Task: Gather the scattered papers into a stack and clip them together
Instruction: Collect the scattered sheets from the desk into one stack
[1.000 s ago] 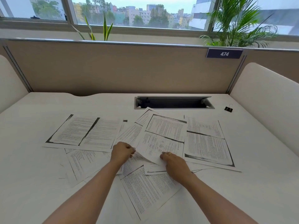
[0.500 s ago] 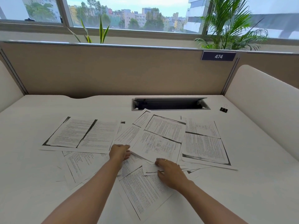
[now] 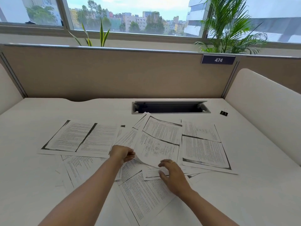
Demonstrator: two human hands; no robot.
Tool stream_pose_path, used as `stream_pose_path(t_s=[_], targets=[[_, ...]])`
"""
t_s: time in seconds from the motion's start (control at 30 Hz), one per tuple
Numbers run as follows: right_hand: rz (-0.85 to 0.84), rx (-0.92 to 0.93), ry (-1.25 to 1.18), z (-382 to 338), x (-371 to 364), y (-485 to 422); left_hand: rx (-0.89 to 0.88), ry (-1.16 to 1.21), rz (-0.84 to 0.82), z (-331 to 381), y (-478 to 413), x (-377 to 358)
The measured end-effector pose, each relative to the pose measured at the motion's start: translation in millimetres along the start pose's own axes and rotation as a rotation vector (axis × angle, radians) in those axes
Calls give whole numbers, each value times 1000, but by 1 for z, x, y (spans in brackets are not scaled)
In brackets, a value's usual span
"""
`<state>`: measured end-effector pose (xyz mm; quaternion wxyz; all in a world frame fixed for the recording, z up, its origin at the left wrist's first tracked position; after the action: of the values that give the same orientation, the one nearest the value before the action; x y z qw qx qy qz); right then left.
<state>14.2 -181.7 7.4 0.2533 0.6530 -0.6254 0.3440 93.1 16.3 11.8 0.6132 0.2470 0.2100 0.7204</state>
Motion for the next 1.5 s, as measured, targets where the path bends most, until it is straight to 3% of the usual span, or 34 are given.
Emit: stream_pose_path(t_s=[0.1, 0.23, 0.37, 0.53, 0.73, 1.0, 1.13, 1.33, 1.5], targets=[[134, -229, -268, 0, 6, 5, 36, 210, -65, -5, 11, 0], [-33, -620, -939, -7, -20, 16, 95, 466, -124, -26, 32, -8], [-27, -685, -1226, -16, -26, 11, 133, 569, -161, -49, 53, -25], [97, -654, -1313, -9, -21, 1, 159, 409, -228, -76, 70, -42], [235, -683, -1161, 16, -11, -1, 168, 262, -276, -85, 71, -37], [45, -743, -583, 65, 7, 5, 150, 493, -151, -70, 39, 12], [74, -699, -418, 73, 34, 4, 157, 556, -100, -66, 33, 25], [148, -623, -322, 67, 57, 4, 146, 467, -62, -63, 28, 29], [143, -611, -392, 66, 56, 6, 76, 255, 47, -57, 19, 47]])
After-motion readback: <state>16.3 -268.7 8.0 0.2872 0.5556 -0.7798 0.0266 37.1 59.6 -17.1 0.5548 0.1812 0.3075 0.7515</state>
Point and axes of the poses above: each hand's wrist, its own y-axis away from the middle knuckle, its own x-axis out of the back of the hand, z = x × y, the point moved 7 cm from there along -y, towards the middle knuckle, and after that the axes turned 3 degrees about x, right-handed, at the moved point
